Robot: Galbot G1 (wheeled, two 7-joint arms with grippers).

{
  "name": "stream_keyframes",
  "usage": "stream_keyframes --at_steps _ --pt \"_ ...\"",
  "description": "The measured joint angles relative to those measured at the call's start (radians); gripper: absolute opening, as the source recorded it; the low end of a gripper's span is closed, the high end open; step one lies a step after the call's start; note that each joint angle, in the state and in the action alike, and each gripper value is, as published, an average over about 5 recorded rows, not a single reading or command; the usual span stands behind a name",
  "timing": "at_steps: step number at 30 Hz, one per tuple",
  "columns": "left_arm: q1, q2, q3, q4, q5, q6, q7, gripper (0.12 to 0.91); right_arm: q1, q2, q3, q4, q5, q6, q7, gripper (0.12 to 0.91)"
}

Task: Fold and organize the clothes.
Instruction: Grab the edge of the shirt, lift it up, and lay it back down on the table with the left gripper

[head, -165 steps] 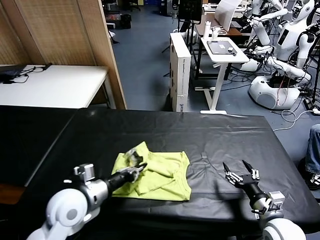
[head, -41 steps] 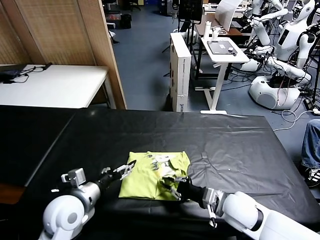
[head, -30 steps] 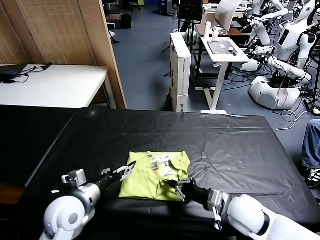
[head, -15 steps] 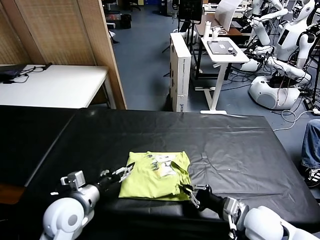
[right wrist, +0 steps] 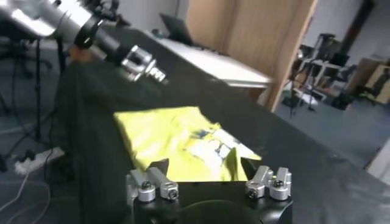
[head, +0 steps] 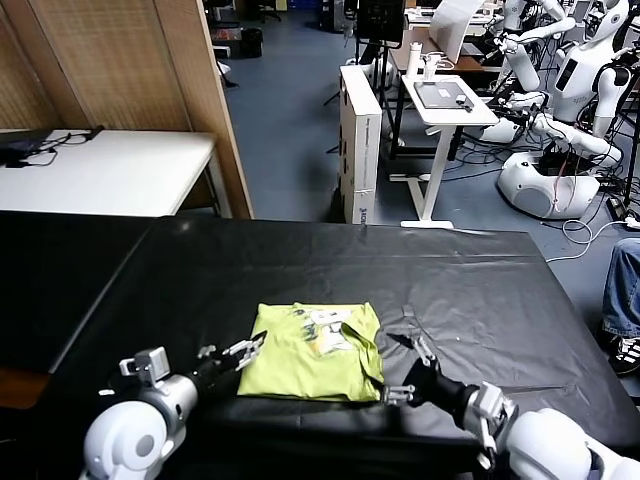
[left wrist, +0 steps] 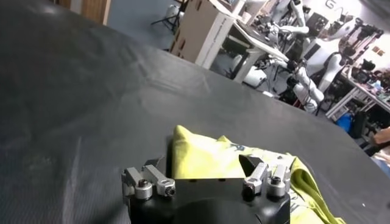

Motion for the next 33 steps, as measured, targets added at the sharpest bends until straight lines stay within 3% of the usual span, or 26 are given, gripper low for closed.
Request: stream_keyframes --at_steps 9,15,24,30,33 --pt "0.025 -0.004 -0.008 -0.014 0.02 0.0 0.002 0.907 0.195 0.183 -0.157 -0.141 -0.097 -0.029 0.018 0.907" --pt "0.043 -0.01 -0.02 -0.018 0.04 0.0 0.017 0.907 0.266 0.263 -0.213 -0.228 -0.162 -0.06 0.038 0.907" --pt "0.054 -0.022 -0.023 -0.022 0.054 -0.024 0.023 0.907 0.267 0.282 -0.185 -0.272 -0.202 -0.102 0.078 0.907" --pt "0.067 -0.033 -0.026 -0.023 0.076 -0.047 0.039 0.907 0.236 0.267 -0.106 -0.252 -0.155 -0.114 0.112 0.907" --pt "0.077 -0.042 -0.026 -0.023 0.1 -0.082 0.059 0.907 0.215 0.261 -0.058 -0.233 -0.128 -0.12 0.117 0.907"
